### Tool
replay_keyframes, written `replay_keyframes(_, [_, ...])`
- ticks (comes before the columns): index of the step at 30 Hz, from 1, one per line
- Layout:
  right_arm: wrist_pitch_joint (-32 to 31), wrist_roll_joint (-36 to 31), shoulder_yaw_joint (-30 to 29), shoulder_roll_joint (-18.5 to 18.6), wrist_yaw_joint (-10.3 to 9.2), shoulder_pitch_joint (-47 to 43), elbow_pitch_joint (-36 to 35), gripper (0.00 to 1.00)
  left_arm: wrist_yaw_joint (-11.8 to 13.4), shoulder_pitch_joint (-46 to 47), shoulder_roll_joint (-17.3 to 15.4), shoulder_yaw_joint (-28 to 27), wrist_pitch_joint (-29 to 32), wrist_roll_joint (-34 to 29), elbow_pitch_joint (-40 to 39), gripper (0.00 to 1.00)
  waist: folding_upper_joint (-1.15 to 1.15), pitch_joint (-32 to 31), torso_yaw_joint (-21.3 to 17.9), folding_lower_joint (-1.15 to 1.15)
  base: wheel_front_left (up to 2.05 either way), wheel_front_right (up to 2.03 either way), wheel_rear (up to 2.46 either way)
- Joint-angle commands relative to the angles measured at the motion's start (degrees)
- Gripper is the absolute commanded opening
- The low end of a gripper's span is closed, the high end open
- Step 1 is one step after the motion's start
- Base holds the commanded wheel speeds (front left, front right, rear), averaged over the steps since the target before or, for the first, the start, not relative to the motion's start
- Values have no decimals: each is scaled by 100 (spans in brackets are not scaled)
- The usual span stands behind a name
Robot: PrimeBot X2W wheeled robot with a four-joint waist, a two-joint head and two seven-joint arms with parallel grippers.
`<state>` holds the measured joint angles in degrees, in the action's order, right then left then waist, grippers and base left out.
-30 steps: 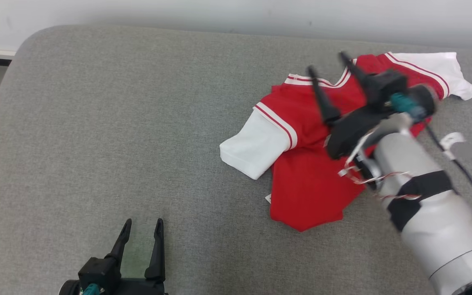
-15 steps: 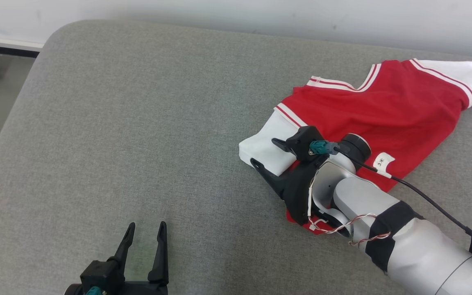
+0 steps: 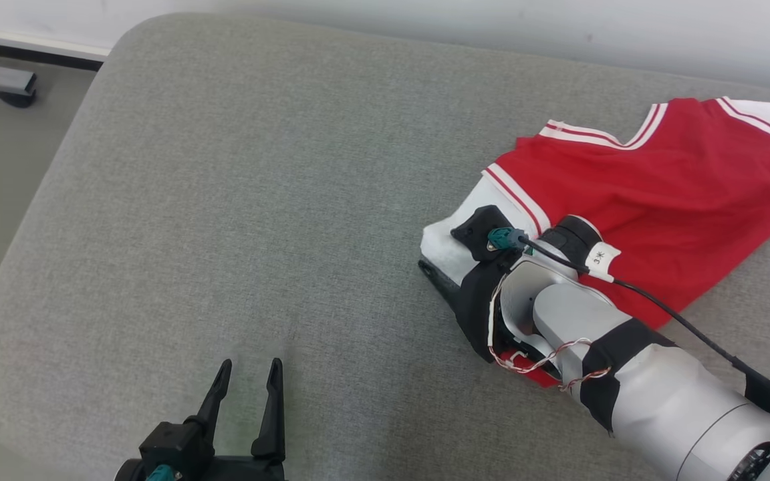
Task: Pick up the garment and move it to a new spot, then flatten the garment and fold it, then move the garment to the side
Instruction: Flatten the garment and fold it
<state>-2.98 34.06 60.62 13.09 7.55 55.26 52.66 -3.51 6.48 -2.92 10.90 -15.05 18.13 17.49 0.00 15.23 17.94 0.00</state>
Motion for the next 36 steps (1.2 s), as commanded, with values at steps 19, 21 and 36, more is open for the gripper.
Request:
replay_keyframes(19, [1811, -196, -1735, -322, -16, 668, 820, 0, -15, -205, 1, -352, -17, -226, -18, 100, 0, -540, -706, 0, 0, 0, 0])
replay_keyframes(21, [1816, -318, -2322, -153, -15, 628, 428, 0, -44, -245, 5, -424, -17, -289, -42, 100, 0, -632, -931, 0, 0, 0, 0])
replay_keyframes(36, [1810, -1993, -5867, 176, -15, -2826, -1622, 0, -161, -471, 2, -629, -18, -454, -20, 100, 0, -1107, -2131, 0, 0, 0, 0])
